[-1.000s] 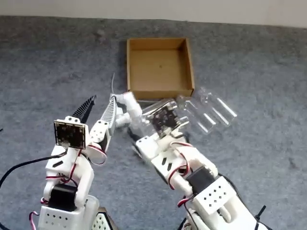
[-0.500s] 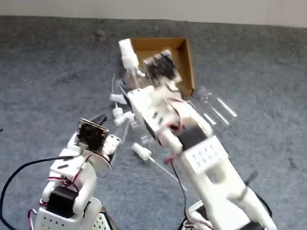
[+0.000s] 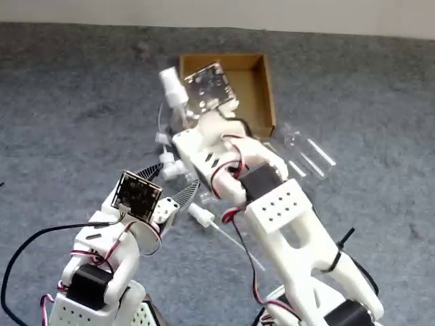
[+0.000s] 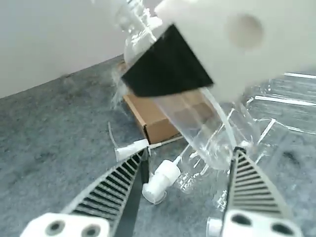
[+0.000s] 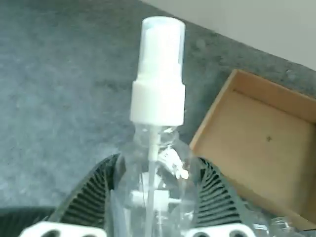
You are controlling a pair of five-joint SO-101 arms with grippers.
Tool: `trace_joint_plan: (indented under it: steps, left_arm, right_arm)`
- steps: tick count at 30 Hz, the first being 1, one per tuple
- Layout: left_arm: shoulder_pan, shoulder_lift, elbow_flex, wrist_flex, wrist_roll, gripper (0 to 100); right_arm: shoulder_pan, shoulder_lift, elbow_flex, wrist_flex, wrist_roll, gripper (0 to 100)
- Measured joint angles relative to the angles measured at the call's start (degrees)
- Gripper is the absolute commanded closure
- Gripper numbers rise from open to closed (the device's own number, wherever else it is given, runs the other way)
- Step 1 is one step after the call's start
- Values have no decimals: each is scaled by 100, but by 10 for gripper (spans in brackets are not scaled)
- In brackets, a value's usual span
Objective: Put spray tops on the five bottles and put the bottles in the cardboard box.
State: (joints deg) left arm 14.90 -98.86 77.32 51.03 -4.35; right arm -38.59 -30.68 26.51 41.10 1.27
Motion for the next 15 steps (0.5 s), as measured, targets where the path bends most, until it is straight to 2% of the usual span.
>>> trace_joint_plan:
  steps: [5, 15]
  left_arm:
    - [35, -62, 0, -88, 0, 784]
    - [26, -9, 62, -378, 9, 808]
  right_arm:
    - [-79, -607, 211, 70, -264, 995]
    - [-70, -1301, 246, 633, -325, 995]
